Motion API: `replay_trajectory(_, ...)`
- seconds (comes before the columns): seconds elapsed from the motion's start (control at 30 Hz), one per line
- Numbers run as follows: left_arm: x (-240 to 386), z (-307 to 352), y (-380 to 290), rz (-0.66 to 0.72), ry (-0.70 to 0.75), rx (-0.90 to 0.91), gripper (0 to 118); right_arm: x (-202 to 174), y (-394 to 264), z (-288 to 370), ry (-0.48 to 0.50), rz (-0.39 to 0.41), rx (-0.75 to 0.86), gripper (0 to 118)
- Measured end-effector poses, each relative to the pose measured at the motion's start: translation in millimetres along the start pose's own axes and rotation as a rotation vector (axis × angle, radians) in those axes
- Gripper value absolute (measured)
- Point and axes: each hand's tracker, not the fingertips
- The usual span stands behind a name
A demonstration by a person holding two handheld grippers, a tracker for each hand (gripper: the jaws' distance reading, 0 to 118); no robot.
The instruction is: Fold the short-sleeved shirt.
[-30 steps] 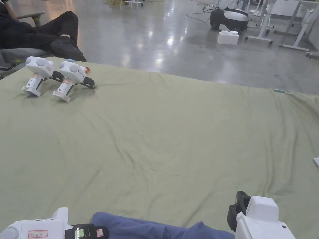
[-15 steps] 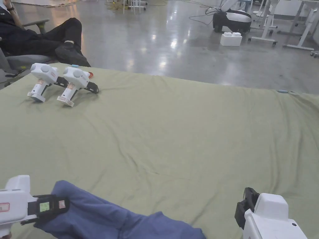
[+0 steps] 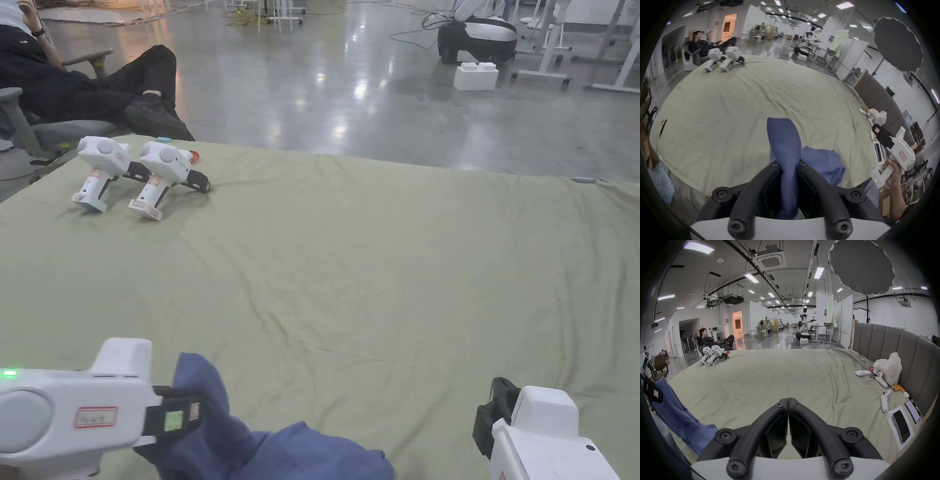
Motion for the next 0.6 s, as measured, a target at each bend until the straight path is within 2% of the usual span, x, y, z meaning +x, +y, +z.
replay_trajectory(0.13,33.0,-24.7,1.3,-0.076,-0.011,-0.034,10,3.8,-4.8,-0.3,-0.005,-0.006,-0.013,0)
replay_trajectory(0.6,108.0,-142.6,-37.7,-0.009,-0.066,-0.184,10,21.5,-16.5,4.4,-0.044,-0.02,-0.044,0)
